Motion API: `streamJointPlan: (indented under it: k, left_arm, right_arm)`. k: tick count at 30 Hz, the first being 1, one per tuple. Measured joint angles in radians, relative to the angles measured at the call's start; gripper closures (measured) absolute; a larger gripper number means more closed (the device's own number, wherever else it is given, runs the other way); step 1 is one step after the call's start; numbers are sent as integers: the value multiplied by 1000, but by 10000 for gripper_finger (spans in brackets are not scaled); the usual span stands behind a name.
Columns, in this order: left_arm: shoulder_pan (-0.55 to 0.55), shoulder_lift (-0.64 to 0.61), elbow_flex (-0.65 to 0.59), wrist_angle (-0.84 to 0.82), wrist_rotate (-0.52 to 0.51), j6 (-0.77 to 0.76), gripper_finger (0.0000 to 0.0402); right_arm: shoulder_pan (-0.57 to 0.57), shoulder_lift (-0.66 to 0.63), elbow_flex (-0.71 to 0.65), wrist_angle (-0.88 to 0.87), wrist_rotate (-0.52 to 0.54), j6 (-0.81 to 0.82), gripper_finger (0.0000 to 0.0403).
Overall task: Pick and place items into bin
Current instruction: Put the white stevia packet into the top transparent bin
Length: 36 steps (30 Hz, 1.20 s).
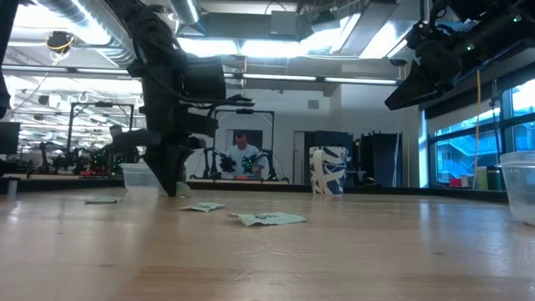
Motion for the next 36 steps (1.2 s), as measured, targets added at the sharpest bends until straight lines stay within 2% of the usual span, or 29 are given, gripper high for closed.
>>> streamJointPlan:
  k: [6,12,18,24,28,31,36]
  left_arm:
    - [0,-2,20,-118,-31,-69,395]
    - [4,-15,143,-307,3,-141,396]
    - [31,-117,225,-386,-3,-141,395]
    - [128,-319,225,-388,-15,-199,398]
    - [200,-433,212,-379,-128,-279,393]
    - [243,-486,178,-370,-208,-328,393]
    - [290,-511,96,-320,-222,-352,396]
  right_arm:
    - [0,0,0,-1,0,0,156]
    - [0,0,0,-1,0,0,156]
    - [0,0,0,-2,0,-1,156]
    - [0,0,0,-2,0,-21,156]
    - [0,0,0,-2,0,-23,156]
    - [0,0,0,-2,0,-23,156]
    - [0,0,0,-2,0,-26,156]
